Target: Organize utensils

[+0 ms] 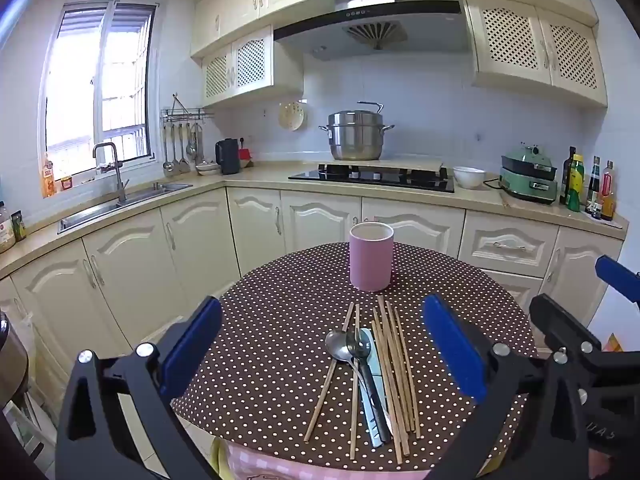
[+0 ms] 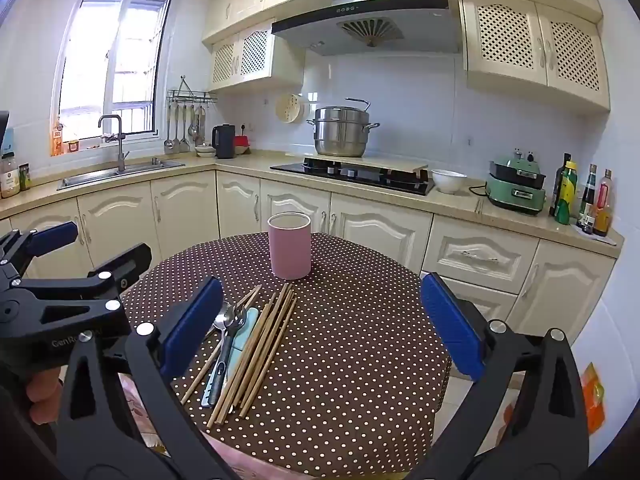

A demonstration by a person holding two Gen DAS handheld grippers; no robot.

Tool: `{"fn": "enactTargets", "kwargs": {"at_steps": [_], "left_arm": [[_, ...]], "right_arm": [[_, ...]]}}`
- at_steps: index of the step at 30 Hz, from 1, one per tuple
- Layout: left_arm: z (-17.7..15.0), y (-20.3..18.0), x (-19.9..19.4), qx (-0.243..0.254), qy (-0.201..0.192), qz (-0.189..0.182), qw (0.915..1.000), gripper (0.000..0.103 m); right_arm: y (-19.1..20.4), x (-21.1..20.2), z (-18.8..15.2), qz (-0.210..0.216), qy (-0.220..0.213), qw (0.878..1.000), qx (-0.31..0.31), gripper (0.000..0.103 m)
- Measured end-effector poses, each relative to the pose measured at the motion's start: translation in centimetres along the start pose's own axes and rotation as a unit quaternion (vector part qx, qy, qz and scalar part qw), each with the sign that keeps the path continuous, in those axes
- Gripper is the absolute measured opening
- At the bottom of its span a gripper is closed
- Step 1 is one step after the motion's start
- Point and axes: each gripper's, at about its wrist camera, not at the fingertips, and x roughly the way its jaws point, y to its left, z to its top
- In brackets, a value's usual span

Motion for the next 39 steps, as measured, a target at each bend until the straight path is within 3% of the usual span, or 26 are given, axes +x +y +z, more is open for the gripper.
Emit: {"fn": "enactTargets", "kwargs": {"at_steps": [39], "left_arm": [[-0.2,0.1,0.8,-0.005,0.005,-0.008,0.9999,0.098]], "right_arm": [[-0.2,1.7,-1.5,0.014,0.028,0.999,0.035,0.097]]}}
